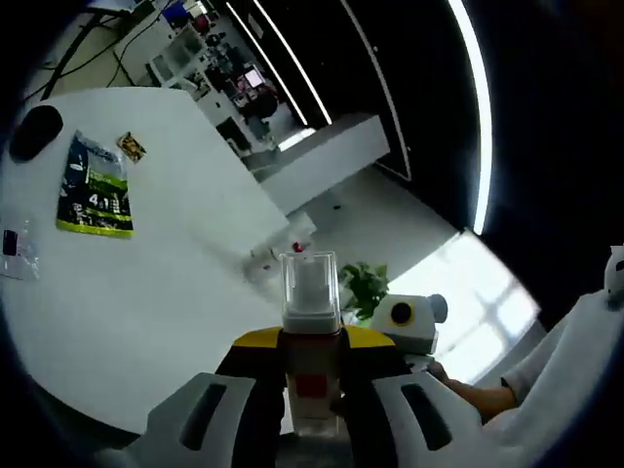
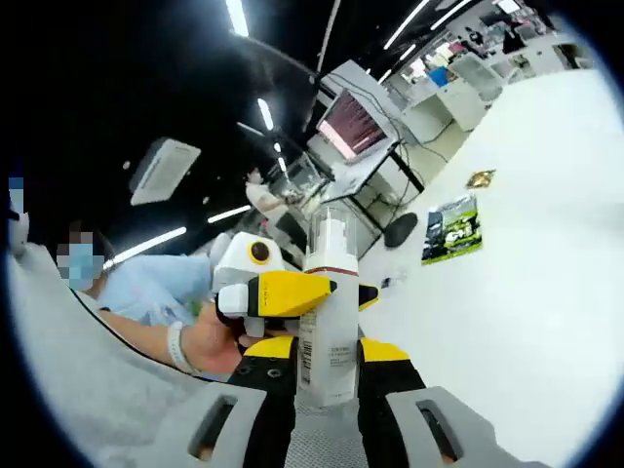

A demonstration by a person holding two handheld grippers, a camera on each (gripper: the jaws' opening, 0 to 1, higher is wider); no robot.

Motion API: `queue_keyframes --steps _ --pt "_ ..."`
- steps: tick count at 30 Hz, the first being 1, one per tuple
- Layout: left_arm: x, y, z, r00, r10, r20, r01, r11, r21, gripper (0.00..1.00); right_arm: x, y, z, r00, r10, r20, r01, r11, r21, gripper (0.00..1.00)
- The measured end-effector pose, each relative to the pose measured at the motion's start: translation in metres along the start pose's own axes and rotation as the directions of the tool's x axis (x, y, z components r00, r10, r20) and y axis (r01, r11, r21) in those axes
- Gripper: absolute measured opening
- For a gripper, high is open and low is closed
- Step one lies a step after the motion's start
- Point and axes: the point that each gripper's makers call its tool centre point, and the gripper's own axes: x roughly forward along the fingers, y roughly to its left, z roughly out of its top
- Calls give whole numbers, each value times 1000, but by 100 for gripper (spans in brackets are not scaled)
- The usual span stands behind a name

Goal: Arrange the skincare products in the storage area until every visible bottle or jar stands upright without overlapping.

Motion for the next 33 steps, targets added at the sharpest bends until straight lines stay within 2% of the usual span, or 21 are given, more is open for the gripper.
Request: queue_keyframes --steps 1,3,6,13,16,18,20,21,24,26,27,28,29,30,32,33 --pt "0 4 1 1000 27 5 -27 1000 -7 17 1 0 -3 1000 -23 -19 22 1000 -18 20" --pt "-1 10 2 998 61 12 -61 998 -8 17 3 -2 -9 994 -87 -64 79 991 -109 23" --pt "-1 17 2 996 93 11 -93 996 -8 16 7 -5 -11 984 -160 -75 143 972 -189 22" --pt "0 18 -2 994 108 -4 -108 994 7 17 19 -16 -12 962 -252 -103 219 941 -256 19" --pt "-2 21 2 993 115 10 -115 993 -4 17 20 -16 -10 965 -242 -101 214 949 -233 17" --pt "-2 20 2 995 101 11 -101 995 -17 17 16 -15 -9 972 -211 -107 189 965 -182 17" --pt "-1 18 2 997 81 13 -81 996 -30 17 13 -15 -7 977 -183 -107 163 972 -171 16" --pt "-1 15 2 998 64 10 -64 997 -36 17 12 -11 -7 983 -147 -108 131 981 -141 16" --pt "1 8 1 1000 17 7 -16 999 -46 17 6 -11 -5 992 -92 -83 85 993 -80 15" --pt "1 0 0 999 -44 6 45 996 -82 18 2 -3 -4 998 -3 -60 5 999 35 15" --pt "0 -7 1 996 -90 12 91 989 -115 18 0 5 -1 998 60 -32 -58 996 67 15" --pt "0 -8 1 995 -103 15 104 987 -124 19 -2 6 0 997 78 -21 -76 993 90 14" --pt "-1 -9 1 993 -117 17 118 985 -129 20 -5 11 0 992 125 -18 -122 986 116 14" --pt "-1 -17 0 988 -152 10 152 977 -149 20 -7 14 0 988 154 -16 -151 979 136 14" --pt "0 -20 -1 986 -166 9 165 977 -137 21 -10 21 1 977 213 -11 -208 961 180 14" --pt "0 -26 -1 981 -195 11 194 971 -136 21 -13 26 3 965 264 12 -259 937 236 14"
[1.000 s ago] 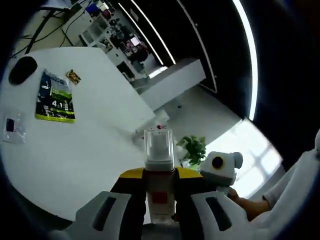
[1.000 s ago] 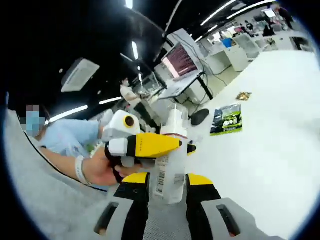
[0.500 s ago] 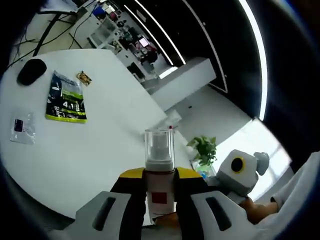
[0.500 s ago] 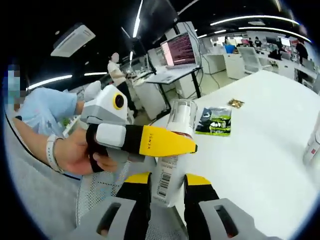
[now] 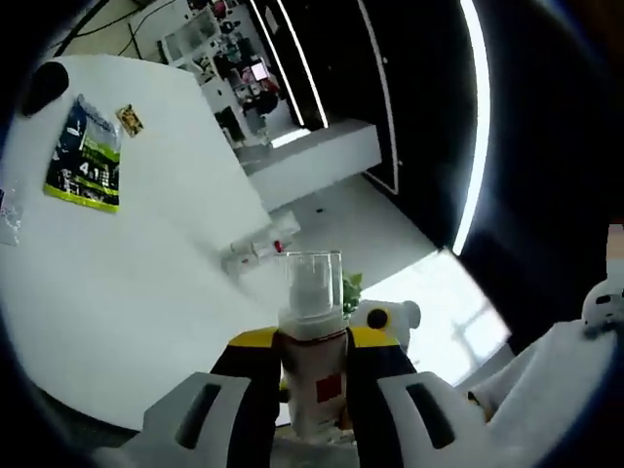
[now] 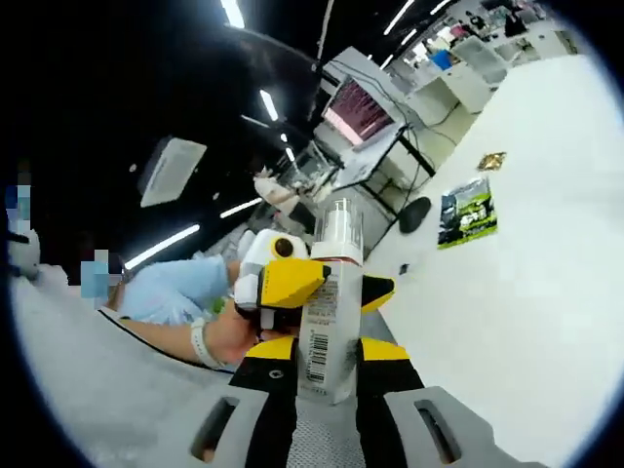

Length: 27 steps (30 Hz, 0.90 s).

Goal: Arrange the skincare products in the storage area until every visible bottle or jar stands upright without overlapping.

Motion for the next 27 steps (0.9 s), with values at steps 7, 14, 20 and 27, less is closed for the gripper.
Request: queue_keyframes --steps 7,14,20,27 --pt "-1 -14 -1 998 -64 -4 64 998 -18 21 -8 13 6 980 168 107 -187 959 213 14" --pt "-3 -9 1 1000 -18 -7 18 1000 8 20 -4 5 4 991 87 106 -103 983 152 15" --pt "-3 17 1 989 145 -2 -144 984 102 19 -2 -25 7 977 -205 59 212 965 -156 14" --pt "-8 36 7 964 263 34 -265 957 120 19 8 -40 1 891 -453 3 409 801 -438 25"
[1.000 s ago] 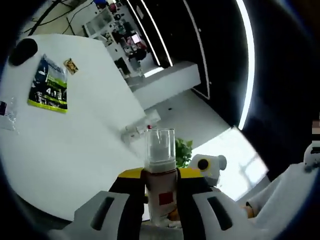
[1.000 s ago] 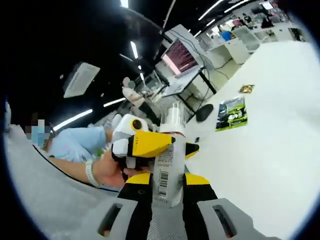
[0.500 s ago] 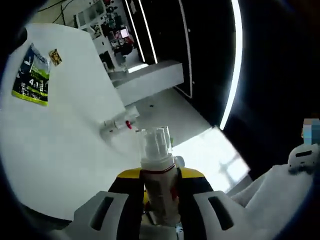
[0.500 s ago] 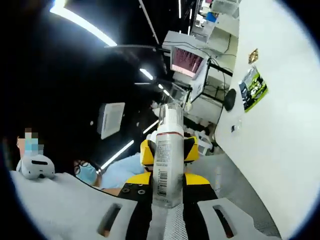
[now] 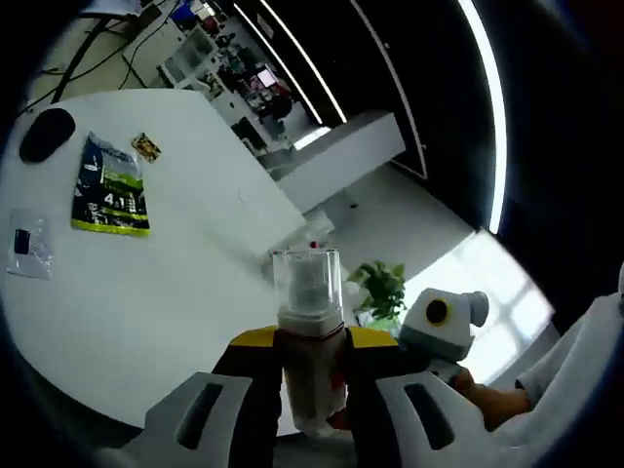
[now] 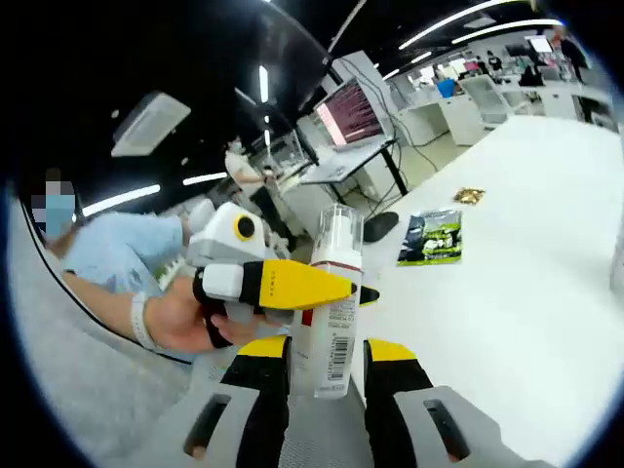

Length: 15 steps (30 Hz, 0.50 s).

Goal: Arrange the skincare products in the storage area until every visible bottle or jar stands upright without overlapping.

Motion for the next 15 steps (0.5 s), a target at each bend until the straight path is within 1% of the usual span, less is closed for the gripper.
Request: queue_keyframes --steps 1,3,4,6,10,11,15 --pt "-1 4 2 1000 20 12 -20 1000 1 19 3 -1 -1 999 -39 -17 38 998 -46 25" --pt "-2 8 4 999 48 23 -48 999 10 19 9 1 1 998 -61 -21 59 995 -86 24" --pt "-2 9 4 998 58 22 -59 998 17 19 11 -1 1 996 -83 -27 80 990 -112 24" --pt "-1 10 3 997 72 22 -73 997 31 19 13 -5 6 991 -130 -16 126 980 -156 23" --pt "-1 12 2 996 84 17 -85 996 36 19 20 -6 5 986 -161 -52 147 967 -208 19" --pt "-1 14 2 996 91 16 -91 995 32 19 20 -8 5 983 -173 -59 155 960 -235 19" --pt "-1 13 4 997 79 24 -79 997 12 19 15 -10 8 989 -143 -45 132 974 -182 17"
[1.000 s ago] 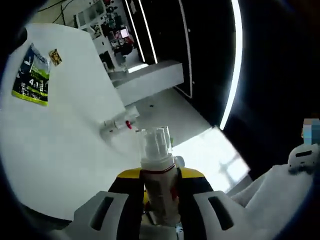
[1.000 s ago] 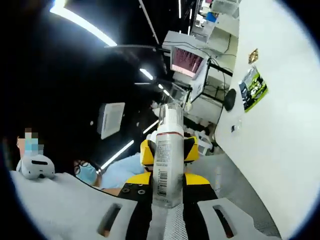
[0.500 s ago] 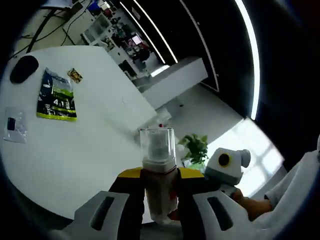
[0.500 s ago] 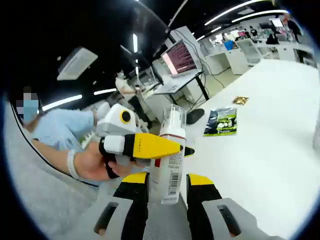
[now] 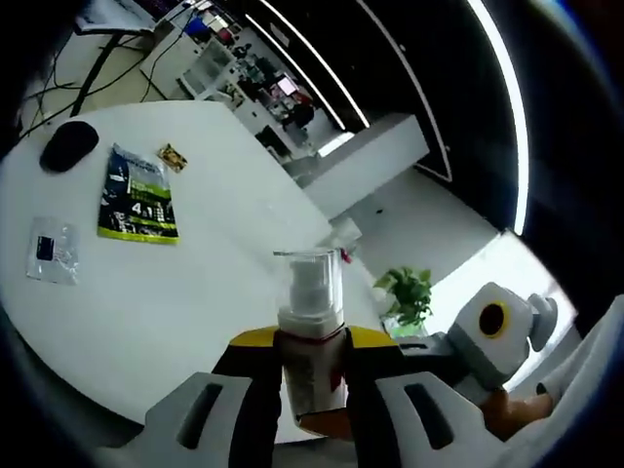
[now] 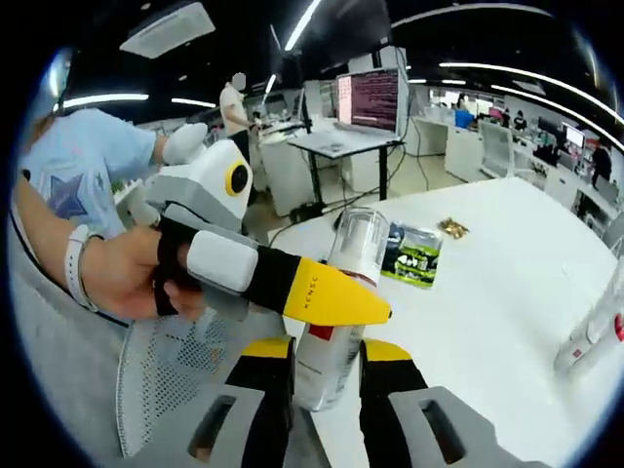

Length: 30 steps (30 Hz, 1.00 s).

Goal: Arrange the skincare products in the storage area until every visible bottle or jar stands upright without overlapping.

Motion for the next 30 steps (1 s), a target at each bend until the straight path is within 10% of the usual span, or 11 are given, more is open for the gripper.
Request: queue_keyframes --steps 10,30 --pt "2 -13 -5 996 -82 -20 82 996 36 18 -13 2 -1 978 180 106 -201 950 240 15" --pt "4 -37 -24 966 -231 -118 229 973 -35 19 -35 8 5 919 312 242 -377 877 299 15"
